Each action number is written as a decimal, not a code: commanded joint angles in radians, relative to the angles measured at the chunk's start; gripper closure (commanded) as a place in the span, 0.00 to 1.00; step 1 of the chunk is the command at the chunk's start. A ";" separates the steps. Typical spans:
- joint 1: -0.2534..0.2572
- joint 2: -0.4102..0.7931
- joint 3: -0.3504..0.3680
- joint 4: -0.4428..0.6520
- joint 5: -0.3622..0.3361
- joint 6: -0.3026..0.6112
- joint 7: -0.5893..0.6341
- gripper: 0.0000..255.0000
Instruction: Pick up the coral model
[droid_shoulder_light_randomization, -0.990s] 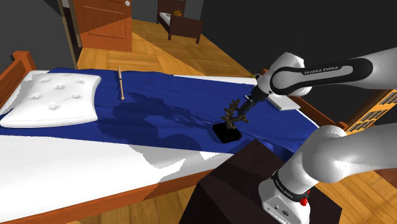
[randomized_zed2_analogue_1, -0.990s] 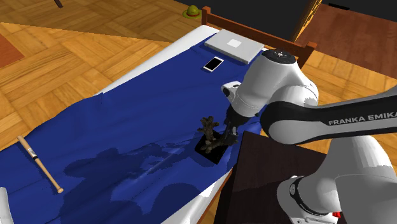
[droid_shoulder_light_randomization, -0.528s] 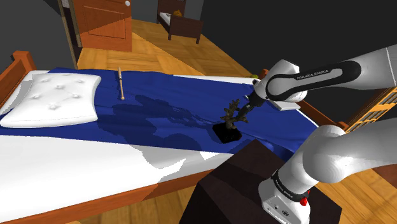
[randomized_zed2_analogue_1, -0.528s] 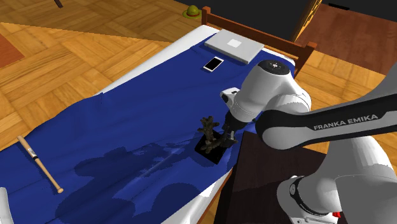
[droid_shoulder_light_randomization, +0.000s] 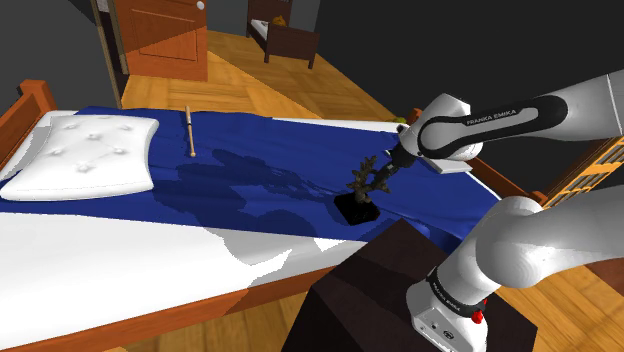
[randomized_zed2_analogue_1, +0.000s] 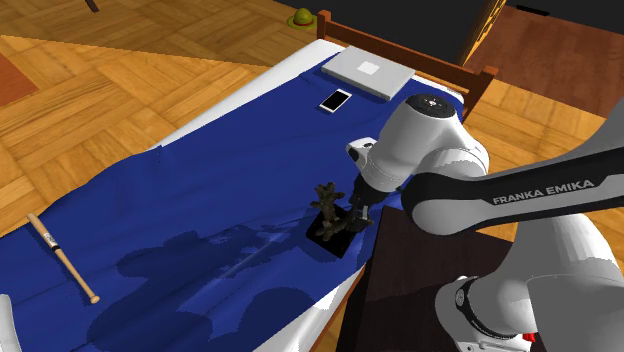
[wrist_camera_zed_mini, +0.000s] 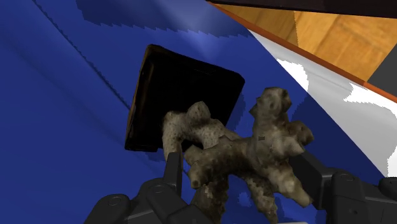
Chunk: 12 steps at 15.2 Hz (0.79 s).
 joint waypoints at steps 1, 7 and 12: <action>0.002 0.006 -0.001 -0.002 0.001 0.005 0.001 1.00; -0.022 -0.078 0.040 0.034 -0.008 -0.115 0.029 1.00; -0.032 -0.134 0.067 0.072 -0.006 -0.208 0.047 1.00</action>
